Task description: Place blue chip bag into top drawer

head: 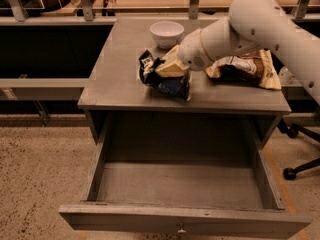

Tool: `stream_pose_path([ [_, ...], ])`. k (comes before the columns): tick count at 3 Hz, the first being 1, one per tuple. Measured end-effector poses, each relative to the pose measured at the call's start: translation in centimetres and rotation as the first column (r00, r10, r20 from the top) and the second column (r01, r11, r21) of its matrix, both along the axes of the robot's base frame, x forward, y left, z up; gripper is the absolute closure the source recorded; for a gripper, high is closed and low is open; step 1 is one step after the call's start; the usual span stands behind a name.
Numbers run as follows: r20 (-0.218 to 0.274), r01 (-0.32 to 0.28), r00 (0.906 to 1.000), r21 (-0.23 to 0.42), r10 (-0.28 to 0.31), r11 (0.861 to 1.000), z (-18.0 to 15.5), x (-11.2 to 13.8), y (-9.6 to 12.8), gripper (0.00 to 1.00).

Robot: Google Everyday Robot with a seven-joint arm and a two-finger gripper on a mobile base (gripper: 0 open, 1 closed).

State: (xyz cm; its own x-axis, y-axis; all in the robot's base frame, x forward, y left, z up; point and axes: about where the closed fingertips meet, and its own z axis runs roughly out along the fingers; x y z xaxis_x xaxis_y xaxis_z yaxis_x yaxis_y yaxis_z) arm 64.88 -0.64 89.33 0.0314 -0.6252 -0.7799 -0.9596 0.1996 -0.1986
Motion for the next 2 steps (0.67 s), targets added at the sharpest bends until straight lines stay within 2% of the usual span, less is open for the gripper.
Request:
stream_pose_path([
  [1, -0.044, -0.087, 0.9953, -0.021, 0.086, 0.996, 0.42, -6.16, -2.63, 1.00],
  [2, -0.052, -0.095, 0.9942, -0.007, 0.095, 0.995, 0.15, -6.49, -2.22, 1.00],
])
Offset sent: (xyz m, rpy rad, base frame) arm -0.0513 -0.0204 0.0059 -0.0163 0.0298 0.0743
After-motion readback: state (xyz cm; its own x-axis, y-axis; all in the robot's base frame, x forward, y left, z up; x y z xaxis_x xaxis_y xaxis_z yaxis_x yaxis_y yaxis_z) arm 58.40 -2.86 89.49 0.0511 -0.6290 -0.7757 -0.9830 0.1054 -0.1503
